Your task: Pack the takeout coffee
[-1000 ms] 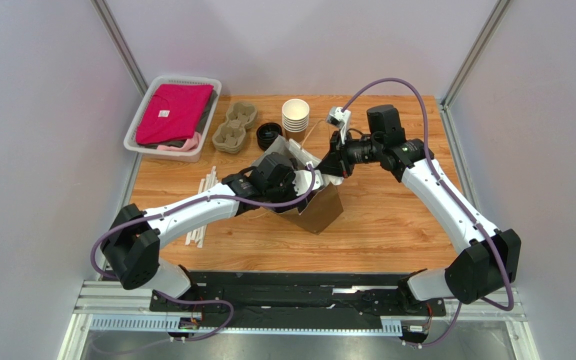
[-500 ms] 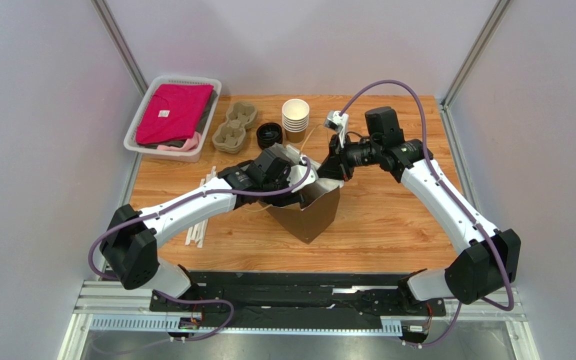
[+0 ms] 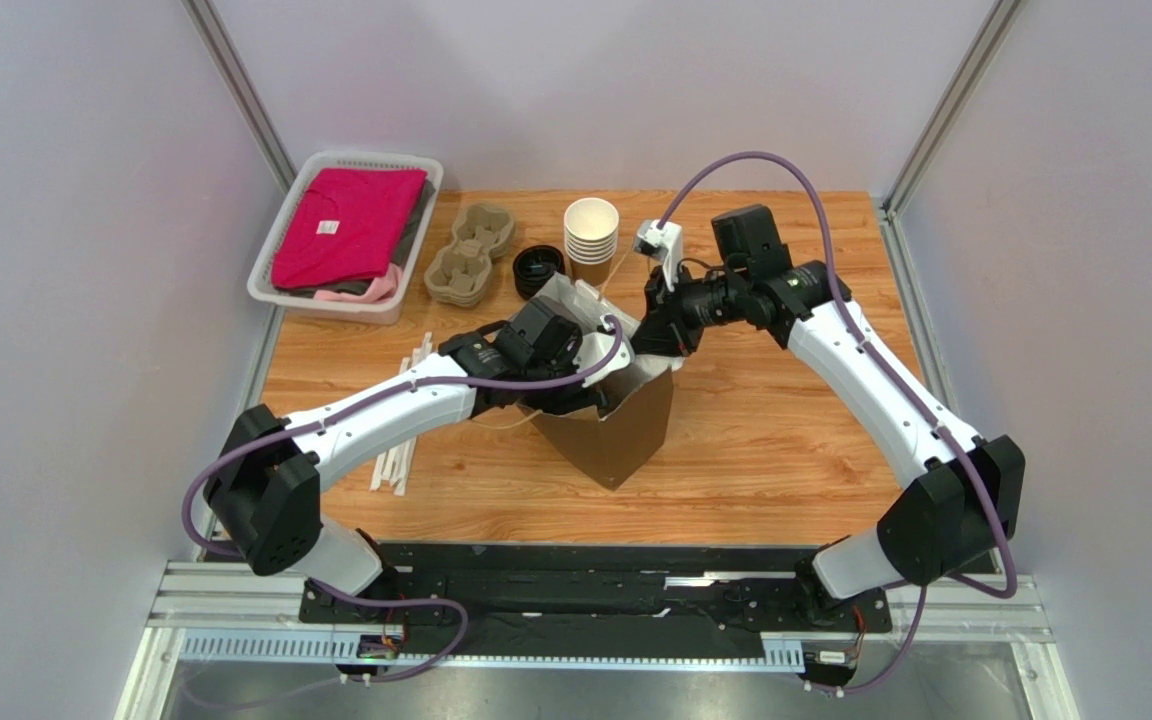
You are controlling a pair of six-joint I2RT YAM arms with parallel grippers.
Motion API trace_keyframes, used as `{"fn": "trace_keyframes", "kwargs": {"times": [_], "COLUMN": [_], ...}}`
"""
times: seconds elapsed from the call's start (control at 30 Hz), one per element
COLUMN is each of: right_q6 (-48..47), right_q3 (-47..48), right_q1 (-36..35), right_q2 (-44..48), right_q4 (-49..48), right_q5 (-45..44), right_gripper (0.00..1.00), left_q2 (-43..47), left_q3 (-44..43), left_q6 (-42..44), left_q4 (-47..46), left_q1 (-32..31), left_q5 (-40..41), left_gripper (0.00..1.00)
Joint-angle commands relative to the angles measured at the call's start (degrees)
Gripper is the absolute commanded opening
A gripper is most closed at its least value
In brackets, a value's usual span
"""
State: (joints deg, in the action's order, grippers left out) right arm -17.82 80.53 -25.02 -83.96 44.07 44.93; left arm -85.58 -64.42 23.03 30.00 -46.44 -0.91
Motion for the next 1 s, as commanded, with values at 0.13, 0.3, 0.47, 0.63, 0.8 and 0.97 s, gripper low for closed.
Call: {"fn": "trace_keyframes", "kwargs": {"times": [0.13, 0.3, 0.47, 0.63, 0.8, 0.97], "right_q6": [-7.29, -14.78, -18.99, -18.83, -7.17, -1.08], "right_q3": [-3.79, -7.66, -8.28, -11.97, -10.75, -5.04], "right_q1": [-2.58, -5.74, -8.64, -12.59, -12.95, -12.95], "right_q2": [9.06, 13.82, 15.14, 17.69, 15.59, 11.11], "right_q4": [-2.77, 0.57, 3.82, 0.15, -4.69, -1.63], "right_q5": [3.06, 3.15, 2.01, -2.12, -7.91, -11.35], "right_gripper": [0.0, 0.0, 0.0, 0.0, 0.0, 0.32], "left_q2": [3.31, 7.17, 10.69, 10.35, 11.04, 14.12], "left_q3": [1.05, 3.68, 6.32, 7.65, 6.77, 8.08], "left_q6": [-2.55, -3.51, -4.48, -5.45, -4.58, -2.55], "left_q4": [2.16, 6.47, 9.19, 9.29, 9.82, 7.36], "left_q1": [0.2, -0.41, -2.43, -3.05, -3.75, -4.89], "left_q5": [-1.99, -4.63, -4.54, -3.93, -4.37, -3.14], "left_gripper": [0.19, 0.19, 0.19, 0.19, 0.17, 0.17]}}
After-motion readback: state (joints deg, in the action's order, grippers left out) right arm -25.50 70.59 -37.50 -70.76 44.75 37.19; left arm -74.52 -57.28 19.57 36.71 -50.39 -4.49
